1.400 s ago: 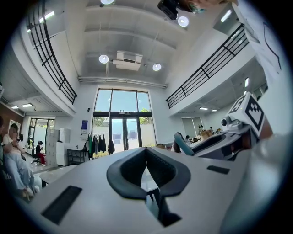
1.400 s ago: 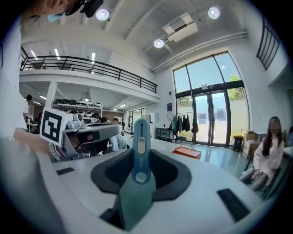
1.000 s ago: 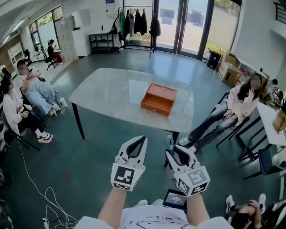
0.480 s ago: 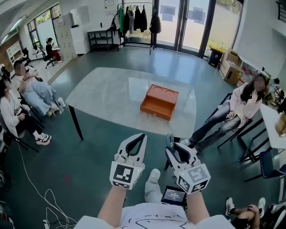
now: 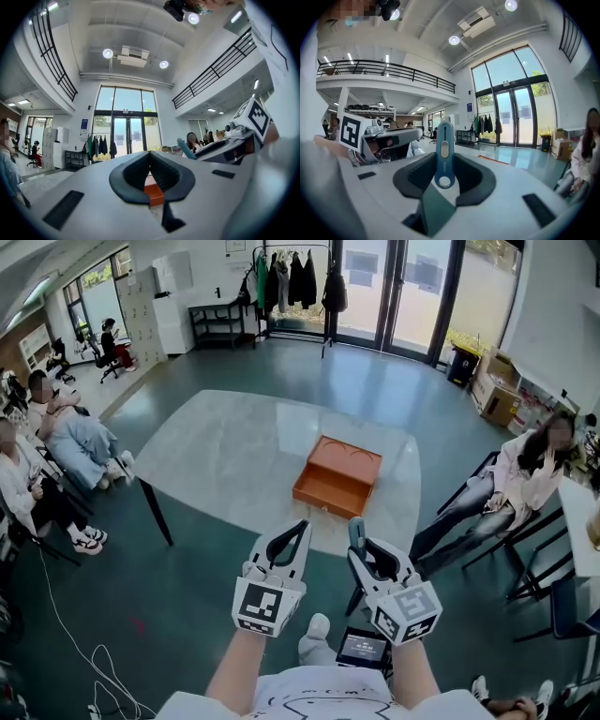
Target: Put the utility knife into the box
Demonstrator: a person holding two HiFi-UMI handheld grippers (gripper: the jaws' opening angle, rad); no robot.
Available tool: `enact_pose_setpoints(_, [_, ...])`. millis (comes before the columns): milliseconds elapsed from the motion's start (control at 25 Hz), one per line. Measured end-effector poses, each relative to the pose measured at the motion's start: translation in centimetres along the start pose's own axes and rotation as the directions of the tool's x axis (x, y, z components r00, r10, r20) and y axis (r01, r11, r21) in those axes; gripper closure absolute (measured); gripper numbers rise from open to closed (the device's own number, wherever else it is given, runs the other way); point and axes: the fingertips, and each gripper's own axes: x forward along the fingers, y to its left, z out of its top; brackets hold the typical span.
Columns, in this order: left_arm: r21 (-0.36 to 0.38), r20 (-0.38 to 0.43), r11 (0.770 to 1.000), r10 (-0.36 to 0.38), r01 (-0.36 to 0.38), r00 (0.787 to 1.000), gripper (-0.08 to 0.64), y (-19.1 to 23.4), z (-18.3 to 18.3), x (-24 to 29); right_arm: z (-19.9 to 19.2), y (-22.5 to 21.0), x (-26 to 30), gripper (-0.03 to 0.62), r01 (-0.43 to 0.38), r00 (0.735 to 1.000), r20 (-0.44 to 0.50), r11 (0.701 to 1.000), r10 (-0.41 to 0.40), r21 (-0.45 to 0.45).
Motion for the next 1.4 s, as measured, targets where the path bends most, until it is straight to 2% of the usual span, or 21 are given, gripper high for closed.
enact_pose_setpoints(520, [-0.013, -0.042, 1.000, 0.025, -0.026, 0.999, 0.545, 5.6, -2.7, 11.8, 1.3, -9.7, 9.6, 0.462, -0.033, 0.999, -0.011, 0.999, 0.034, 0.019])
enact_pose_setpoints(720, [-0.009, -0.042, 0.999, 0.035, -0.035, 0.999, 0.545, 7.9, -6.9, 13.3, -1.3, -10.9, 13.6, 0.462, -0.038, 0.999, -0.005, 0.999, 0.038, 0.005])
enact_pose_setpoints(920, [-0.015, -0.053, 0.999, 0.045, -0.046, 0.998, 0.545, 9.1, -4.3, 16.9, 2.3, -13.9, 14.8, 0.462, -0.042, 0.999, -0.019, 0.999, 0.042, 0.009])
enact_pose_setpoints(1400, [-0.037, -0.075, 0.999, 0.003, -0.006, 0.997, 0.545, 11.5, -6.0, 20.2, 1.4, -16.0, 17.7, 0.462, -0.012, 0.998, -0.057, 0.999, 0.014, 0.039])
